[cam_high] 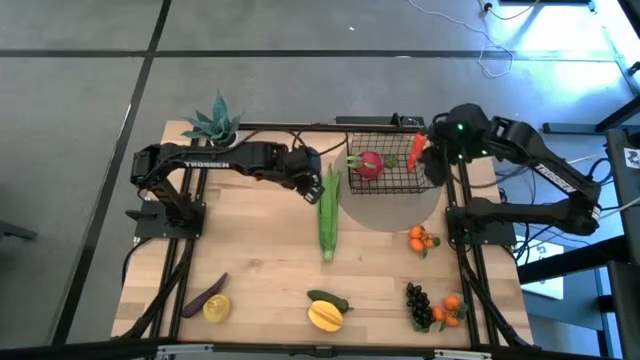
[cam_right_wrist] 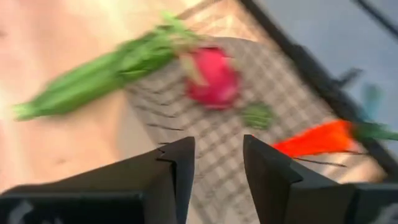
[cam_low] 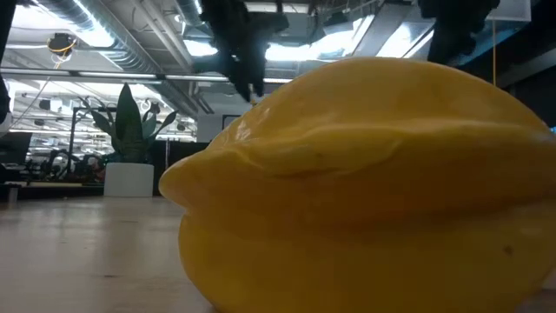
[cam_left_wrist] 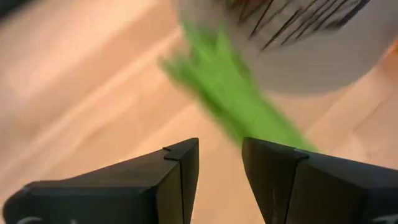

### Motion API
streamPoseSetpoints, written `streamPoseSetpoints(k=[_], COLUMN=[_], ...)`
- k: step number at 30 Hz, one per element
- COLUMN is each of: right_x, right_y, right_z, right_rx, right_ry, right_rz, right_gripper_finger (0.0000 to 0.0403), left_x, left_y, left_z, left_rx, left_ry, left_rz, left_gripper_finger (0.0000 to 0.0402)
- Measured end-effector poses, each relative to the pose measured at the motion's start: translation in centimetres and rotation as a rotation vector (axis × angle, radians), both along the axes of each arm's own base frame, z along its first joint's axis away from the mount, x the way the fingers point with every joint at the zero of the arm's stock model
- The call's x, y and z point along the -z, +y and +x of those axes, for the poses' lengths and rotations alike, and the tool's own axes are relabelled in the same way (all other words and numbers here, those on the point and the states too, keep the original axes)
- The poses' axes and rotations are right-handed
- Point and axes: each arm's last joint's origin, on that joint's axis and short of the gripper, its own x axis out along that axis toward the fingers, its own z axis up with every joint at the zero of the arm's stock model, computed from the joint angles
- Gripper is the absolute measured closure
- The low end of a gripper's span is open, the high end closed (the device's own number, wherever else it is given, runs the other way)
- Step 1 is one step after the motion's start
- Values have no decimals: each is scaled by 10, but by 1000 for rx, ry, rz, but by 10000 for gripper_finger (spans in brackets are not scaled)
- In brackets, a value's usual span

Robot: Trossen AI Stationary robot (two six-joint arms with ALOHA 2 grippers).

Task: Build produce basket
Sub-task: Put the pear into the black wire basket

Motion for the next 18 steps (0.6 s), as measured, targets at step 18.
streamPoseSetpoints(k=[18], right_x=[-7], right_y=[37], right_z=[13], right_rx=[-199], right_ry=[-96], right_rz=[52], right_gripper_finger=[277], left_x=[12], left_y=[-87], left_z=[-49], left_rx=[-25], left_ry=[485], left_rz=[-506], left_gripper_finger=[292])
